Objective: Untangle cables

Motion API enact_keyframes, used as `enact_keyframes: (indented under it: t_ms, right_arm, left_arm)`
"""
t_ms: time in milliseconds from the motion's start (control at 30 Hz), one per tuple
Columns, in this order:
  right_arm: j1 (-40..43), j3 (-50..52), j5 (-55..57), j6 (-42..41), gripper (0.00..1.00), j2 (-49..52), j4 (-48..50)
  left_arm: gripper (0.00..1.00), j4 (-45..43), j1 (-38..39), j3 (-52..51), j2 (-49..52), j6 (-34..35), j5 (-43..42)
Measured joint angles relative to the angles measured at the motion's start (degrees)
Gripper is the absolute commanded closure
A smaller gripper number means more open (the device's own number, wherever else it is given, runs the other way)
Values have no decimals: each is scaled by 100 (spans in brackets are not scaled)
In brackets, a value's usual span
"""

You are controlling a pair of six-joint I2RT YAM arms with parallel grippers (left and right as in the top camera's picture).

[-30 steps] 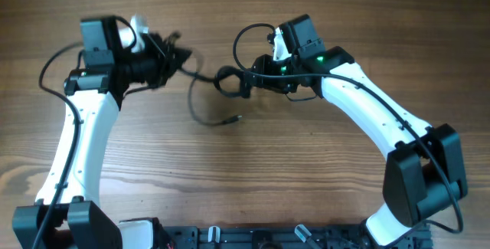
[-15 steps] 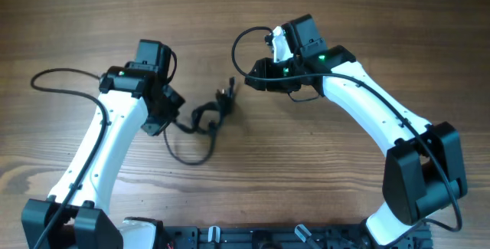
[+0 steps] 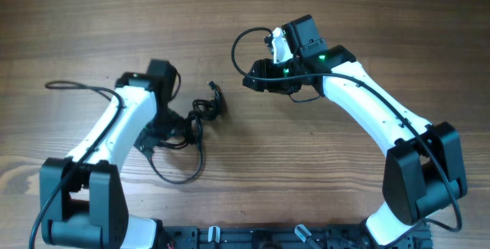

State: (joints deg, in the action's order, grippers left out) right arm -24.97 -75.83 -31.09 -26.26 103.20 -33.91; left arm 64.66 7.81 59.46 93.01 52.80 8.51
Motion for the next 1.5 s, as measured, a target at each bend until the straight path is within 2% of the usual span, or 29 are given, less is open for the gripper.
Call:
enact_keyframes:
  t_ms: [100,167,300,500,733,967,1067,1133,1200,1233,1333,1400,1500]
  right_arm:
    - [0,0,0,2,40,0,9]
    - [0,0,-42,22,40,0,9]
    - [-286,0,-122,90,40,0,9]
    - [-1266,0,229,-426,40,20,81]
    - [-2247,7,463,-866,40,789,872]
    - [-2365,33,551,-1062,41,1034,1663]
    - [-2367,33,667,-1060,41,1036,1569]
    - [-2288,33,673,-973,39,1036,1432]
    - [-2085,33,669,-841,36,999,1279]
    - [-1941,33,658,-778,33,887,1185]
    - [-1167,33,590,-645,28,90,1029]
    - [-505,26,573,-643,28,-282,968]
    - [402,26,542,-621,28,-356,754]
  left_arm:
    - [30,-118,-66,741,-238,-699,-22]
    - [28,-323,-66,999,-417,-1276,-197]
    - [26,-389,-409,1025,-463,-1742,-446]
    - [27,-435,-1462,1025,-463,-1779,-566]
    - [28,-540,-1473,1025,-463,-1779,-699]
    - [34,-599,-1473,1025,-463,-1777,-931]
    - [36,-601,-1464,1025,-463,-1779,-1088]
    - [37,-601,-1416,1025,-463,-1781,-1154]
    - [58,-601,-1222,1025,-463,-1781,-1185]
    - [61,-597,-1086,1025,-463,-1790,-1189]
    - [59,-302,-529,1025,-463,-1602,-1244]
    - [52,20,-262,1025,-463,-1440,-1272]
    - [48,136,267,1005,-463,-1255,-1290]
